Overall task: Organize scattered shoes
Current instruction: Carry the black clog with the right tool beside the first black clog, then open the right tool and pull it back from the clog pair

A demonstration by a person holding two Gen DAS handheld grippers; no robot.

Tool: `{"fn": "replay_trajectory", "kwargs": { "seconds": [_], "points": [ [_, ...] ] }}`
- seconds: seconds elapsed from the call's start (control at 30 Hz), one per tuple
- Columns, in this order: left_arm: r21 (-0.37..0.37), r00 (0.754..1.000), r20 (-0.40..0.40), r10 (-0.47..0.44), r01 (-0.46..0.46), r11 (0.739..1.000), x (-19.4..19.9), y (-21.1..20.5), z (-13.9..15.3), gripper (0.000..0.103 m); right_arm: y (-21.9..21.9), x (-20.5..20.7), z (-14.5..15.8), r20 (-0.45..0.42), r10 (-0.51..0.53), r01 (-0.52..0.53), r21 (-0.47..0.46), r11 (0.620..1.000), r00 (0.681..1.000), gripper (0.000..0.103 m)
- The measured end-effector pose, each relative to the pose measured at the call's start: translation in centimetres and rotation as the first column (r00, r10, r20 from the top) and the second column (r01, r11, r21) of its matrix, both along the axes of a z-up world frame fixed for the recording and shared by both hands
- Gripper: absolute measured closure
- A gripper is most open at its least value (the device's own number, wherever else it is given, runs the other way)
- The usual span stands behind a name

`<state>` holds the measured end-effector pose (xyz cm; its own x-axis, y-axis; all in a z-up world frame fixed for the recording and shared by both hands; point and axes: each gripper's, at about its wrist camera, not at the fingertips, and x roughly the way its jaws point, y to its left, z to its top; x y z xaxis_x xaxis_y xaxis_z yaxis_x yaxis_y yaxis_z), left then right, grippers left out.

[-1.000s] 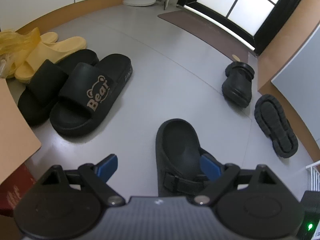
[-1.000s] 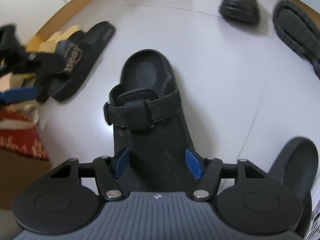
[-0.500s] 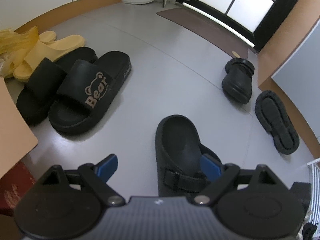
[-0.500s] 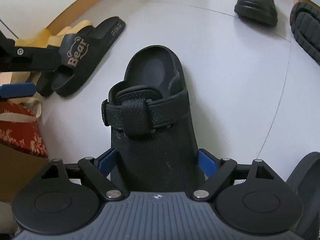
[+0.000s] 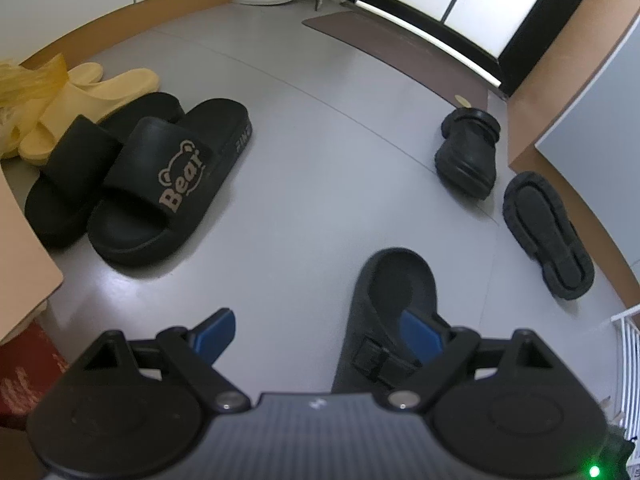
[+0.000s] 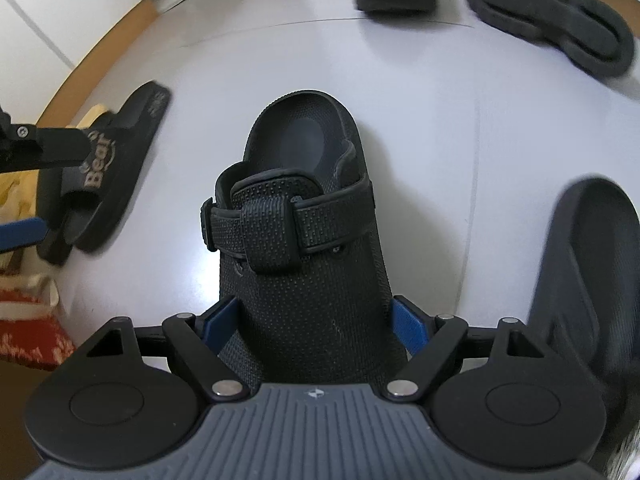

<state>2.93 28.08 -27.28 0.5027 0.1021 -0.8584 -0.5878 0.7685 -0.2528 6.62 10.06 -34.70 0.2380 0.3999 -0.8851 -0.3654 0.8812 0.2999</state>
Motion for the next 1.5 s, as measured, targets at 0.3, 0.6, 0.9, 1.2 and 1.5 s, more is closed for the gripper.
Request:
{"fn": "replay_trajectory", "kwargs": {
  "seconds": [0.3,0.6,0.9,1.2,1.5],
  "points": [
    [-0.007,1.000,-0.001,-0.016,0.016,1.000,0.1,-0.4,-0.1,0.012,-1.5,-1.9,-0.4,-0.013,-0.162,0.162,-0.005,0.987,0.987,0.019],
    [-0.019,1.000,0.003,-0.027,0.027,0.999,0.0,-0.5,-0.2,0.012,-2.2,-2.9,-0.6,-0.023,-0.307,0.307,-0.014,0.952,0.951,0.019],
    [-0.033,0.999,0.001,-0.043,0.043,0.998,-0.1,-0.9,-0.2,0.012,-1.8,-4.0,-0.2,-0.004,-0.417,0.413,-0.127,0.902,0.909,0.023],
    [-0.040,0.998,-0.002,-0.056,0.056,0.998,-0.2,-1.1,-0.4,0.012,-2.4,-4.6,0.1,0.027,-0.410,0.409,-0.146,0.901,0.912,0.025],
    [-0.052,0.998,-0.005,-0.070,0.070,0.996,0.0,-1.6,-0.5,0.012,-2.7,-4.2,-0.2,0.009,-0.397,0.395,-0.129,0.910,0.918,0.025]
  ]
}}
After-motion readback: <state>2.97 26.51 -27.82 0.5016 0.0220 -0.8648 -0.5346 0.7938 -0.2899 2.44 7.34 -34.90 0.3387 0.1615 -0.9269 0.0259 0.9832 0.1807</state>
